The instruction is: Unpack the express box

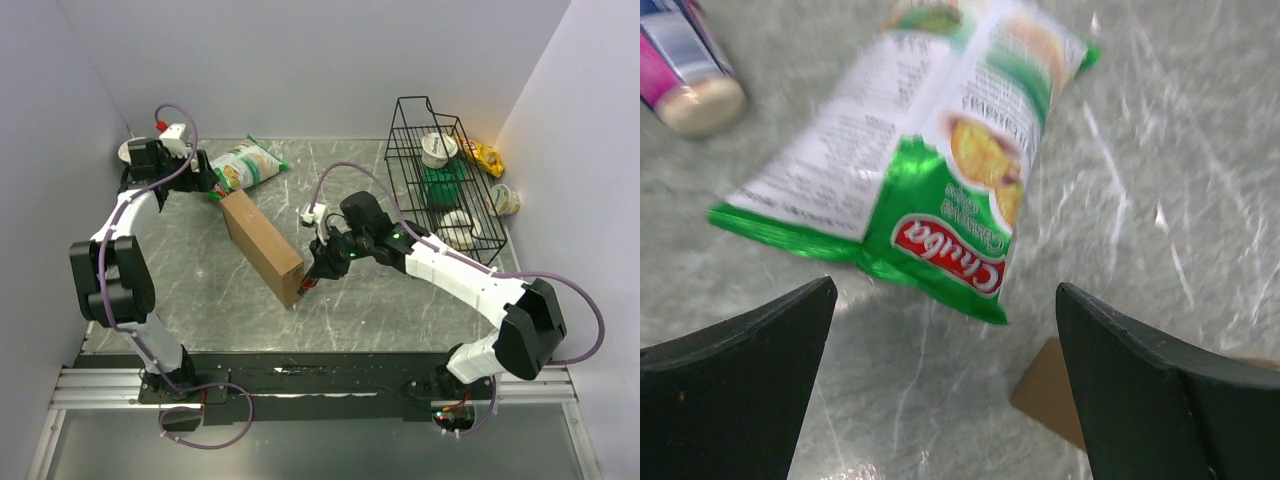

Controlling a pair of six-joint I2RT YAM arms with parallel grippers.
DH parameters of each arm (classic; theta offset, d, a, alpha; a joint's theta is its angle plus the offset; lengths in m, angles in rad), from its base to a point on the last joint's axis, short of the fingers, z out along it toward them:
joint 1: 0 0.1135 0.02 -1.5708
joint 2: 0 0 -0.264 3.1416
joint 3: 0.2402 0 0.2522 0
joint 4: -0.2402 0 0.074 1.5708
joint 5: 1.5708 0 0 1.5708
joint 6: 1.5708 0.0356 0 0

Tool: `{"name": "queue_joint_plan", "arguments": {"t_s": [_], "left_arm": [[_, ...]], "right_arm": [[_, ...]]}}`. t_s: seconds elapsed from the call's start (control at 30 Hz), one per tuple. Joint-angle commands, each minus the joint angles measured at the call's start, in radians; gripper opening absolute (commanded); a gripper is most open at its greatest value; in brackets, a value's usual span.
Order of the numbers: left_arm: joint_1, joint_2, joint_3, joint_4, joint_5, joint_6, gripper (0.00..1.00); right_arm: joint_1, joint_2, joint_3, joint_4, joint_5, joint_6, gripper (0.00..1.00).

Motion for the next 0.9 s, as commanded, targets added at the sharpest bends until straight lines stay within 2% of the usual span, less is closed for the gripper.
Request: {"name": "queue_joint_plan", "arguments": {"t_s": [0.0, 0.2, 0.4, 0.6, 0.87], "left_arm": [[-0.001, 0.042, 0.008, -0.056, 0.107, 0.077, 0.96], [-0.001, -0.001, -0.061, -0.09, 0.164, 0.119, 0.95], [-0.003, -0.105, -0.165, -0.178, 0.222, 0.152, 0.95], [-0.029, -0.226, -0.331, -0.152, 0.273, 0.117, 0.94], [-0.098, -0.349, -0.451, -0.159, 0.302, 0.137, 0.94]], "right_arm": [[0.024, 0.022, 0.078, 0.118, 0.019, 0.079, 0.0], [0.012, 0.065, 0.142, 0.085, 0.141, -0.017, 0.0], [-0.034, 0.126, 0.245, 0.016, 0.166, -0.062, 0.0], [-0.067, 0.16, 0.281, 0.011, 0.174, -0.14, 0.0], [-0.089, 0.202, 0.321, 0.0, 0.186, -0.186, 0.0]]}}
